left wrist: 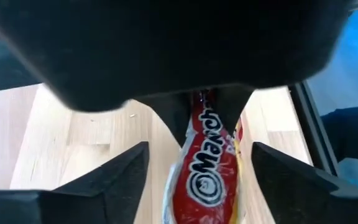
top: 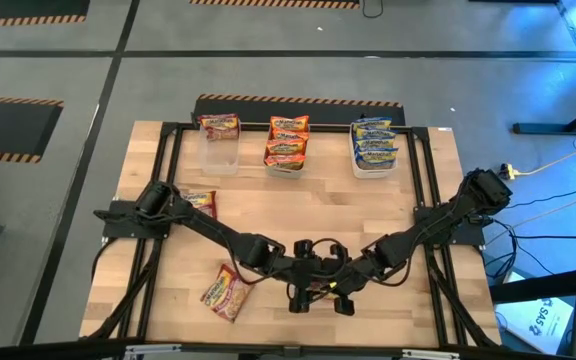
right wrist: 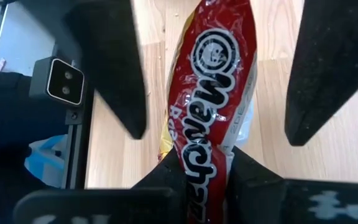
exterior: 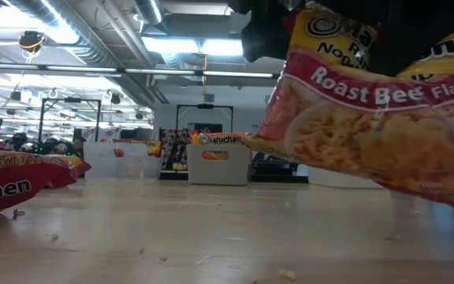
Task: Sort Maruchan noodles
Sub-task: Put the red noodle pack into the transparent bin
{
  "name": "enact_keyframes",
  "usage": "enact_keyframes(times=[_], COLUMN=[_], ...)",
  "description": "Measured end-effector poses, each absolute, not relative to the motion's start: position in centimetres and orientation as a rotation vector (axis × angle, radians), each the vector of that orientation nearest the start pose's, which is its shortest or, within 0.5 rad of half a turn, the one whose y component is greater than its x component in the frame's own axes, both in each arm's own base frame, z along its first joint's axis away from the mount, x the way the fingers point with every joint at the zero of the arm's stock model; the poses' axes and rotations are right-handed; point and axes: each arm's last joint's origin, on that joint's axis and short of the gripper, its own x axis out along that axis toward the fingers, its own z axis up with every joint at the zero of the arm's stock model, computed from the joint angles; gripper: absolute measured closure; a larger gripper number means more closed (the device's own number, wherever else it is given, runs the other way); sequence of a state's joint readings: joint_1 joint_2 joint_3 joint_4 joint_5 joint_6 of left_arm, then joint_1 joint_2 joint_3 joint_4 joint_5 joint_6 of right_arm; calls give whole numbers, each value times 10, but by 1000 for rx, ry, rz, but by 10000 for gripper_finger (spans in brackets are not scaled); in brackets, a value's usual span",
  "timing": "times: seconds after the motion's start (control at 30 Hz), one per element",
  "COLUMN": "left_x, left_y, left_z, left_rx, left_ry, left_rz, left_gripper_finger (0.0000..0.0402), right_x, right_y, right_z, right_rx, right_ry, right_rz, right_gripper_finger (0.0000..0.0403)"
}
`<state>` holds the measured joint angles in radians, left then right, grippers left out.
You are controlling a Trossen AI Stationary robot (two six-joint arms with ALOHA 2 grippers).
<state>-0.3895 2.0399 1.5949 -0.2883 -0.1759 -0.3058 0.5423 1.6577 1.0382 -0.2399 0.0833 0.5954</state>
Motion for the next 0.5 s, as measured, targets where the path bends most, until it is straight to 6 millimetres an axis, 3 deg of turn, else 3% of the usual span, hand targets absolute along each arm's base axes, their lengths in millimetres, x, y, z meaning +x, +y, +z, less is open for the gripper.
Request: enact_keyframes(times=[0.23, 0.5], left_x=[421, 422], left_y=[-170, -169], left_z=[217, 217], left_rx=[-61, -37], left_ry=[798, 792], left_rz=[-158, -152], left_gripper_finger=[189, 228], right_x=[293, 293], right_y=[174, 174], right_z=[201, 201], right_rx=[287, 293], right_ry=[907, 905], right_rz=[176, 179], right_gripper_finger=[365, 359])
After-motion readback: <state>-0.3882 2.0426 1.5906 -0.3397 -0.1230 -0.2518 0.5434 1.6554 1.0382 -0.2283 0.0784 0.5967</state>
